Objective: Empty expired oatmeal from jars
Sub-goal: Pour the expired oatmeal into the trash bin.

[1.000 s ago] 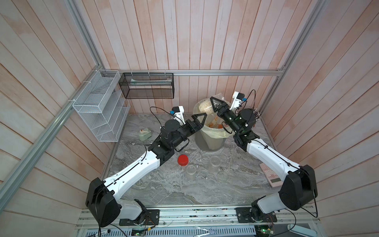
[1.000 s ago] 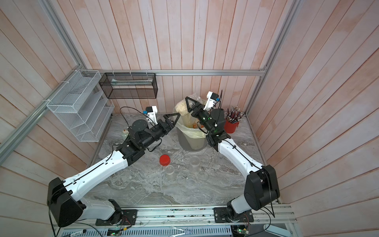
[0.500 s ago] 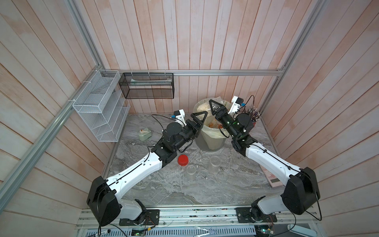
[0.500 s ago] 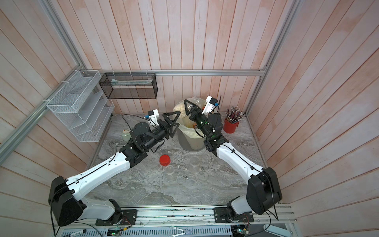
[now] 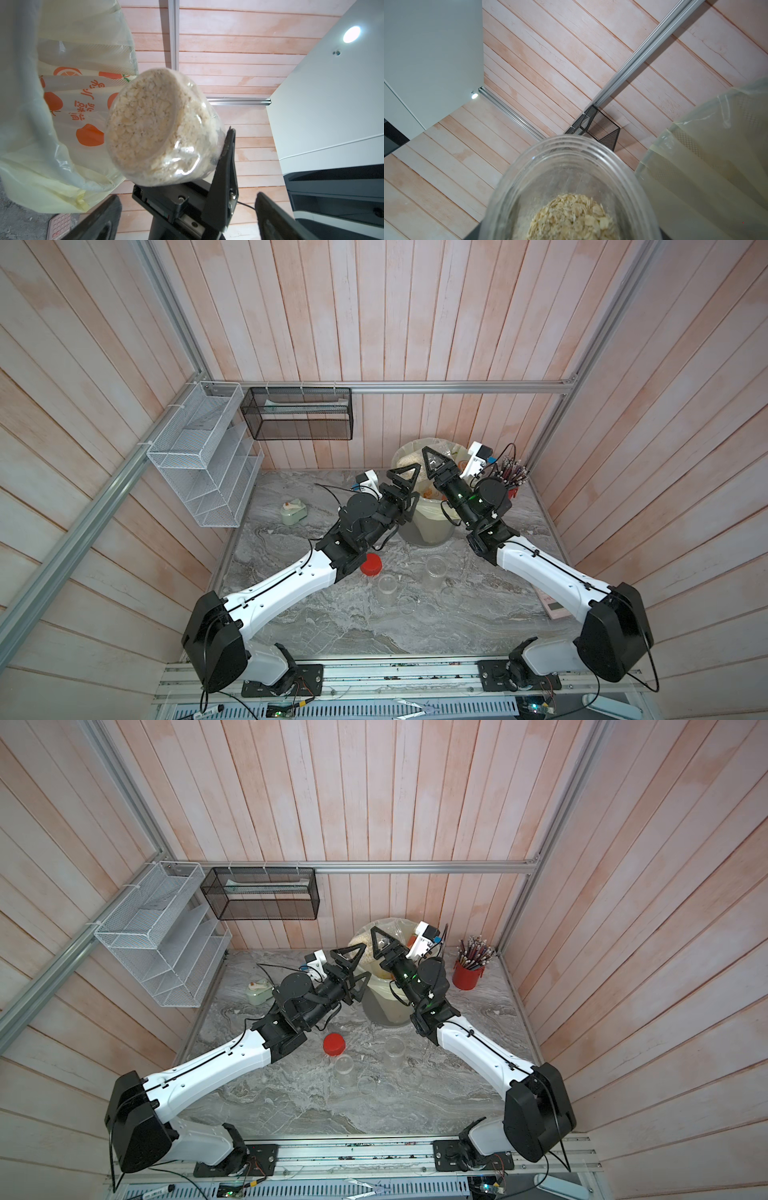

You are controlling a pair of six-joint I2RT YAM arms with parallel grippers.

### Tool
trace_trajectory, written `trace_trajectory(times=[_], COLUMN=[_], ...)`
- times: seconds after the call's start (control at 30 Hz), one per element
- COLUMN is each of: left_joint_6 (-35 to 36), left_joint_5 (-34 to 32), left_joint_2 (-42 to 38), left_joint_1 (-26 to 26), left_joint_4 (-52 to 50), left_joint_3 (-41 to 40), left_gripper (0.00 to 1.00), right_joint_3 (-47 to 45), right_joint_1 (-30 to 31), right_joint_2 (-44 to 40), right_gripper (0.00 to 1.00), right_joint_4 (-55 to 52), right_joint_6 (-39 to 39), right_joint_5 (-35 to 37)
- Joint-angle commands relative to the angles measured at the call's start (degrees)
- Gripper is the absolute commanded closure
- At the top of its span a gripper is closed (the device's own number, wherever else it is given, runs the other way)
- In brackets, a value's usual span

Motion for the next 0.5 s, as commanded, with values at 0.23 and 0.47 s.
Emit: trace_trajectory(times=[0.23, 0.47], left_joint_6=[-4.46, -5.94], left_joint_5=[-5.79, -7.59], left_joint_2=[3.76, 7.12], left_joint_1=[0.12, 0.51], left_joint_4=[3.22, 5.23], left_joint_3=[2.19, 4.79], left_gripper=[0.0, 0.0], right_joint_3=[-0.2, -0.82], right_joint_1=[0.59, 0.55], right_joint_2=[-2.07, -1.45], right_gripper=[0.67, 0.67], right_joint_4=[5.93, 7.65], right_joint_6=[1.43, 2.61], right_joint_5=[2.4, 3.02])
